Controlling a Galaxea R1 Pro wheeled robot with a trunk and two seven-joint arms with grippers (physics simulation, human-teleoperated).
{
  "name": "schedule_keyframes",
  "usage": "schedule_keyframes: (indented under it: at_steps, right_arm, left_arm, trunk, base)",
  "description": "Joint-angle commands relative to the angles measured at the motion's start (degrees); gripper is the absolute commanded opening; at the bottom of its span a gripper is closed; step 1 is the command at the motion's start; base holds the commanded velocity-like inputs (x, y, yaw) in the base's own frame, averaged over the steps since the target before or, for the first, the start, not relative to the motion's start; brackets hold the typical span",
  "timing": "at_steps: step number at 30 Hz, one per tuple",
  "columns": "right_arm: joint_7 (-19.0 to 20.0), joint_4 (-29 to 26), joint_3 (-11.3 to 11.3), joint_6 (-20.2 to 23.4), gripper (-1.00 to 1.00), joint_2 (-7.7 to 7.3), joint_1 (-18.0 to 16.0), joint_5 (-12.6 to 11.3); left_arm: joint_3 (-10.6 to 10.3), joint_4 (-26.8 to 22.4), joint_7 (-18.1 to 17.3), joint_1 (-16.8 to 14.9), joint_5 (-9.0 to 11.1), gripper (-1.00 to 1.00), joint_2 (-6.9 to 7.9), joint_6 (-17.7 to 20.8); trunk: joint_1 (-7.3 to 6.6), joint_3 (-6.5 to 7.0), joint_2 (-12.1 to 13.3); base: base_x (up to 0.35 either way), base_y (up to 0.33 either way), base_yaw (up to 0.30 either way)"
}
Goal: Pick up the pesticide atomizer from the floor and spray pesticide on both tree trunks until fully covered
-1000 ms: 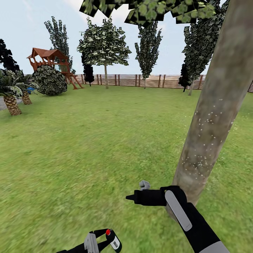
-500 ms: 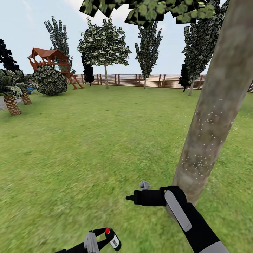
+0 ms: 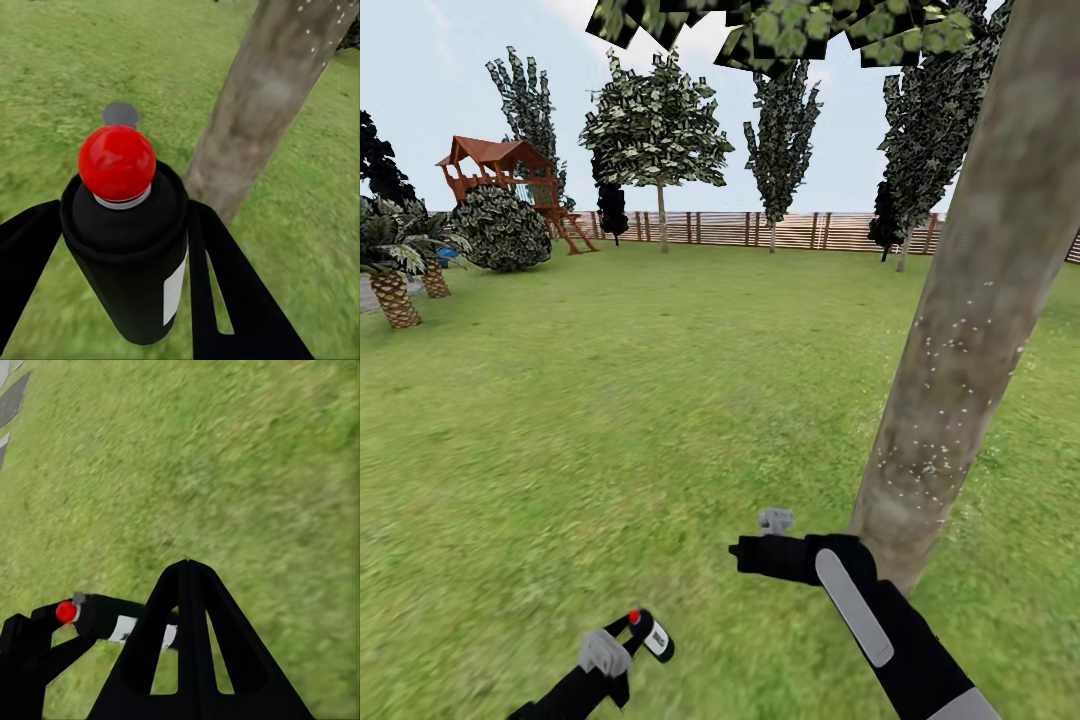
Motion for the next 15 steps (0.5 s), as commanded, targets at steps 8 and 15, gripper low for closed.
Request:
schedule_keyframes:
  at_steps: [8, 15]
  right_arm:
    - [0.2, 0.5, 1.0, -0.9, -1.00, 0.04, -0.1, 0.5]
    - [0.2, 0.5, 1.0, -1.0, 1.00, -0.03, -0.1, 0.5]
  left_arm:
    - [-0.2, 0.3, 0.5, 0.0, 5.1, -1.00, 0.23, -0.2]
    - [-0.2, 0.2, 0.5, 0.0, 5.2, -1.00, 0.23, -0.2]
  trunk:
    - [0.04, -0.13, -0.1]
    - [0.04, -0.13, -0.1]
  base:
    - [0.000, 0.000, 0.000]
    - [0.000, 0.000, 0.000]
